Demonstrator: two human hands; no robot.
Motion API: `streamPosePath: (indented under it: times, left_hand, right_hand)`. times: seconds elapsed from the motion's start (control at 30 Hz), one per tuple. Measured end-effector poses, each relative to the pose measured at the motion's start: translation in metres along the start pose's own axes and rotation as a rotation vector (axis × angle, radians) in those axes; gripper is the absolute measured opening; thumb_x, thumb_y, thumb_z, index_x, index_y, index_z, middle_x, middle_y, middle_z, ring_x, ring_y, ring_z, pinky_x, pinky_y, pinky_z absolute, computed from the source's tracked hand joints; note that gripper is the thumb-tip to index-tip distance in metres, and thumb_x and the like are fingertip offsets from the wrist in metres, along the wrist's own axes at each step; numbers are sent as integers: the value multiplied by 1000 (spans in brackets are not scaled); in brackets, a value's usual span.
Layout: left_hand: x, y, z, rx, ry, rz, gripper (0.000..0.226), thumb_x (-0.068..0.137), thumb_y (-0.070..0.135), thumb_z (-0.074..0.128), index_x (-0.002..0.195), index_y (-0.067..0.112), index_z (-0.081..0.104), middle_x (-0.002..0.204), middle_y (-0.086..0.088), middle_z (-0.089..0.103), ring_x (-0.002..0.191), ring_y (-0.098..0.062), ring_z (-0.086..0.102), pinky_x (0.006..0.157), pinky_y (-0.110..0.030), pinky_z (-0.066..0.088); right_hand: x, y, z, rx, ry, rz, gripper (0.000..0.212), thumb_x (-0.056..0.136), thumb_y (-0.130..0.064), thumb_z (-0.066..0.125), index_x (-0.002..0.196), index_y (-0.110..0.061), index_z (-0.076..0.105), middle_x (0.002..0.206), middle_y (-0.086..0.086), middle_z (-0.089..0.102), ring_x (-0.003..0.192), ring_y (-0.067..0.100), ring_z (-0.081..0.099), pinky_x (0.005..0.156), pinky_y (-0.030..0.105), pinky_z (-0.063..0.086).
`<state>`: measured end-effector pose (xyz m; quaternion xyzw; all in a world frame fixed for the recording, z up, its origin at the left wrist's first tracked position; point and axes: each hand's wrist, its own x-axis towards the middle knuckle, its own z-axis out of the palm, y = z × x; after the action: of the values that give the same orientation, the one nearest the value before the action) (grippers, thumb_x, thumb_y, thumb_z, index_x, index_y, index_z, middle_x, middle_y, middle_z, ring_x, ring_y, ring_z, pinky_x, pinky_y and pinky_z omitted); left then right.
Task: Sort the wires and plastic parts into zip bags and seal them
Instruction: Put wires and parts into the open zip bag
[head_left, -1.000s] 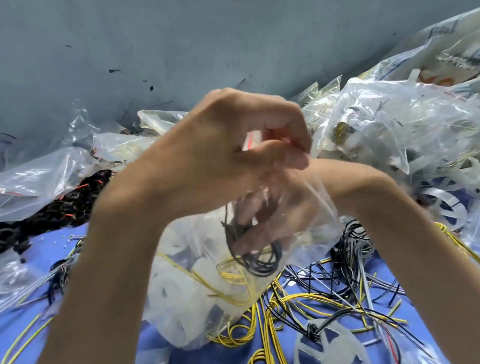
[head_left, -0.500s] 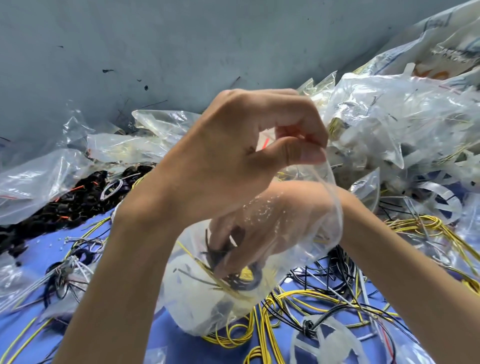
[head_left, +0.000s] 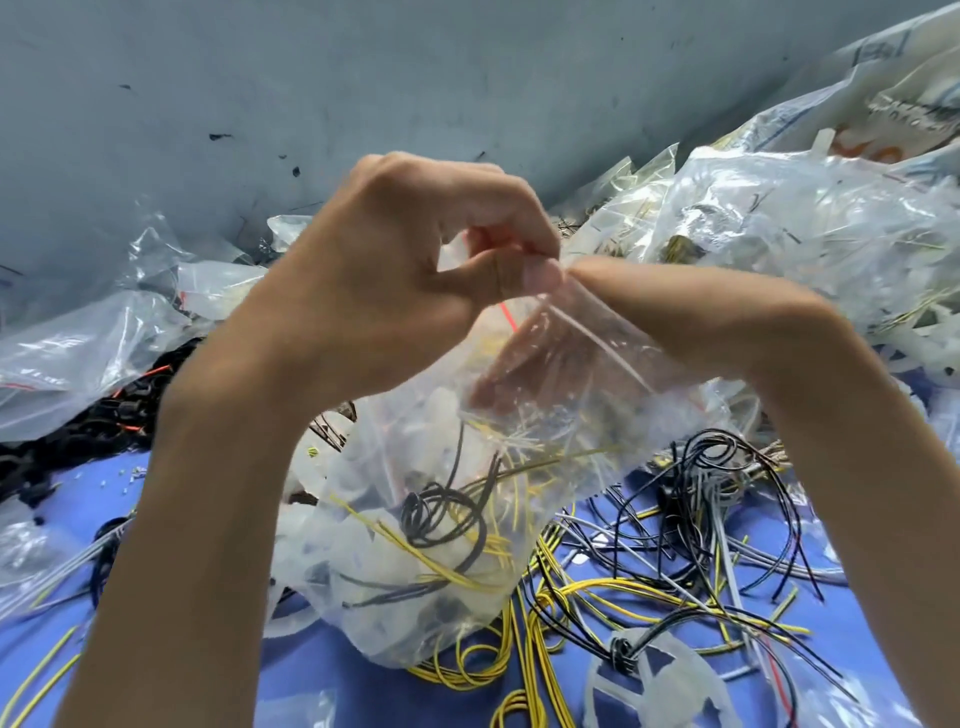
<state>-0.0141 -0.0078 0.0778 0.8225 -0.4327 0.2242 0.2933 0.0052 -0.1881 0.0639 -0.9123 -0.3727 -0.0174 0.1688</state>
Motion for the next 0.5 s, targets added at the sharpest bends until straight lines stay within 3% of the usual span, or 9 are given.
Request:
streamPosePath:
  times: [0.07,0.17,0.27,0.33,0.4,0.5]
  left_hand:
    - [-3,-6,-5,28,29,-36,3,82,28,66,80,29,63,68,15,56,65,3,48,66,-6,32]
    - [-9,-19,-15,82,102,-130,4,80,32,68,77,33,65,67,10,60,62,6,48,60,-3,31]
    - [-19,-33,-24,205,217,-238,8,80,30,73,76,32,66,63,4,62,51,12,46,50,-1,28]
    - [-24,-44,-29,292,270,-323,11,80,31,74,73,32,65,65,4,63,49,15,46,47,-1,28]
    - [-27,-54,-36,320,300,-409,12,77,40,72,72,33,64,67,9,63,53,15,48,54,-3,31]
    - [-31,-61,-41,319,321,-508,15,75,43,69,74,29,65,73,1,68,66,1,57,75,-27,48]
  right_hand:
    - [1,-1,-4,44,41,-22,12,88,-22,61,91,-19,72,80,-1,71,84,13,70,67,22,50]
    - [-3,2,-7,202,184,22,17,81,-30,60,73,-20,71,61,-8,68,60,-4,57,57,14,47]
    - [-3,17,-7,56,227,122,19,80,-33,62,63,-25,65,53,-12,63,49,-3,53,52,16,42]
    - [-1,23,-5,-87,195,235,23,82,-33,60,61,-24,64,53,-12,63,47,-2,53,53,21,43]
    - [1,29,-1,-165,116,331,21,85,-35,61,68,-24,66,55,-14,64,47,-4,54,52,22,42]
    - [3,32,10,-259,-136,380,19,85,-48,61,75,-32,65,59,-17,65,49,-9,53,50,19,36]
